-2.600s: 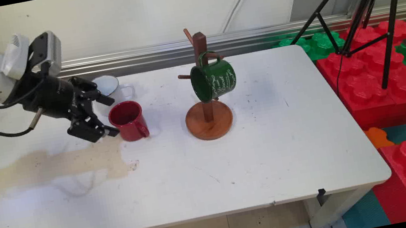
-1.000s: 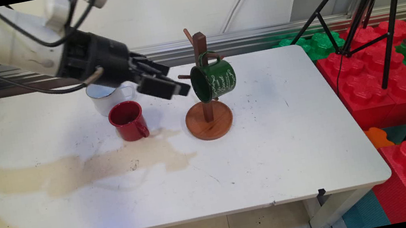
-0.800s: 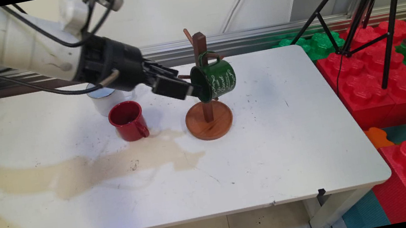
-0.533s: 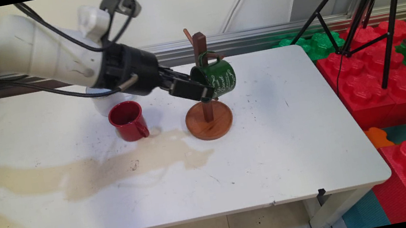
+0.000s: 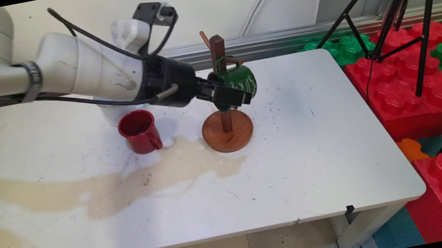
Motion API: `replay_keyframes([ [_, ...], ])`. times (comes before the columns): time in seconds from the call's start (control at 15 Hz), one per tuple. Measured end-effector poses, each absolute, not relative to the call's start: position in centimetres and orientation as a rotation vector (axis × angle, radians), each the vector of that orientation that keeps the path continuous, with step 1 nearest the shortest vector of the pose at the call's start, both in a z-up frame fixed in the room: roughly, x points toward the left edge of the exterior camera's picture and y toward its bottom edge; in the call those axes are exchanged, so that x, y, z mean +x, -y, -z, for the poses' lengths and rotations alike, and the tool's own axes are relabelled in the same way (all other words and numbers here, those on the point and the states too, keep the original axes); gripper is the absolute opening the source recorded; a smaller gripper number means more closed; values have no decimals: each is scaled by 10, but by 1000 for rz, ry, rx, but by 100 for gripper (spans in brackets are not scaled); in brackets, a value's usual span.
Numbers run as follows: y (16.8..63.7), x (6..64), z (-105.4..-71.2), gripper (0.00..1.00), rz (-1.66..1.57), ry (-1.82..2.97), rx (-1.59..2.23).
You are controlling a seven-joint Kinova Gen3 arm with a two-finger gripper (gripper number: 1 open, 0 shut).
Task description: Pick up the green mug from the rack, then place the picked object on the table
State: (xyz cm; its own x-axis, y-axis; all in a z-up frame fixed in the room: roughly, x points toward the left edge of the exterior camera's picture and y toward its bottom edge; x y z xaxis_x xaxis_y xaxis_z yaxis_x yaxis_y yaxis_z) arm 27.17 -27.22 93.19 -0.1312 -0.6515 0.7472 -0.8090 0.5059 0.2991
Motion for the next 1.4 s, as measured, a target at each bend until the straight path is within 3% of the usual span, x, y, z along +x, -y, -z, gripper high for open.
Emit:
replay_keyframes([
  [0.73, 285, 244, -911, 100, -236, 1754, 1292],
  [0.8, 285, 243, -911, 0, -240, 1751, 1294],
  [1.4, 276, 244, -909, 0, -288, 1725, 1318],
])
